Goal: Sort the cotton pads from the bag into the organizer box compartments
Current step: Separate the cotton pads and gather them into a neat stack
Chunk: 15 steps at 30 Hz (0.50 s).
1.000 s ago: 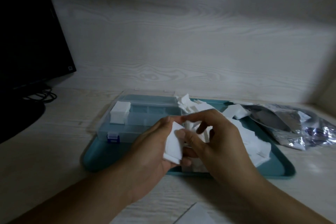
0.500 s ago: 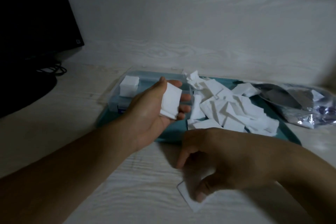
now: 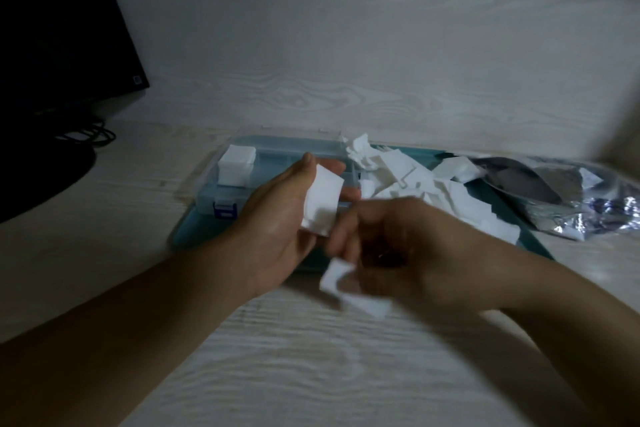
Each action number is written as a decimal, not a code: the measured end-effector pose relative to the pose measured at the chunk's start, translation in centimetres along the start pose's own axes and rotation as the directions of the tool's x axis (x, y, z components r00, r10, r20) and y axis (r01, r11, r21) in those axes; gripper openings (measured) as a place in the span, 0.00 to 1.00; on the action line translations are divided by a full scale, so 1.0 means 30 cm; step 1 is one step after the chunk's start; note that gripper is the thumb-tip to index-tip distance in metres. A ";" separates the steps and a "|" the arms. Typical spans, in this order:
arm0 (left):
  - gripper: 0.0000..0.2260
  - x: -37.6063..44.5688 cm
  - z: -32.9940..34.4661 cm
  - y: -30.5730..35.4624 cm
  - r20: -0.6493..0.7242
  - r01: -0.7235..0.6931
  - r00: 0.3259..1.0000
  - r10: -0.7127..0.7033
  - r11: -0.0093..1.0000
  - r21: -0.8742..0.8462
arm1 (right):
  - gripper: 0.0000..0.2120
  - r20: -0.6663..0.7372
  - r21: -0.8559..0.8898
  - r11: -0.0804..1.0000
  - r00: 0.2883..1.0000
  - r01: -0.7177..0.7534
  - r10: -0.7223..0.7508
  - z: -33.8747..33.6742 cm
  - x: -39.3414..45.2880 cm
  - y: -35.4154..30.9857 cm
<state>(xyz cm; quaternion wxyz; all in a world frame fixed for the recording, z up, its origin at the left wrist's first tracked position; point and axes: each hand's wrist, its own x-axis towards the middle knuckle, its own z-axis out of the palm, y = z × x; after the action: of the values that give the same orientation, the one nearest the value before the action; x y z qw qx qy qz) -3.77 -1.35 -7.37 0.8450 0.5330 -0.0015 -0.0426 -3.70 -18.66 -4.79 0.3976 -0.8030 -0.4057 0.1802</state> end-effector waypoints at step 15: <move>0.19 -0.007 0.027 -0.053 0.052 0.114 0.992 -0.112 0.993 -0.036 | 0.11 -0.610 -0.191 0.981 0.787 -0.027 -0.097 0.034 0.049 0.078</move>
<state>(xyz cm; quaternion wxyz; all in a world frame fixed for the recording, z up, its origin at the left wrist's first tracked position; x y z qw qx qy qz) -4.13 -2.76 -8.44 0.8511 0.5146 0.0083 -0.1036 -2.26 -17.81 -7.21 0.4332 -0.8441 -0.2840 -0.1385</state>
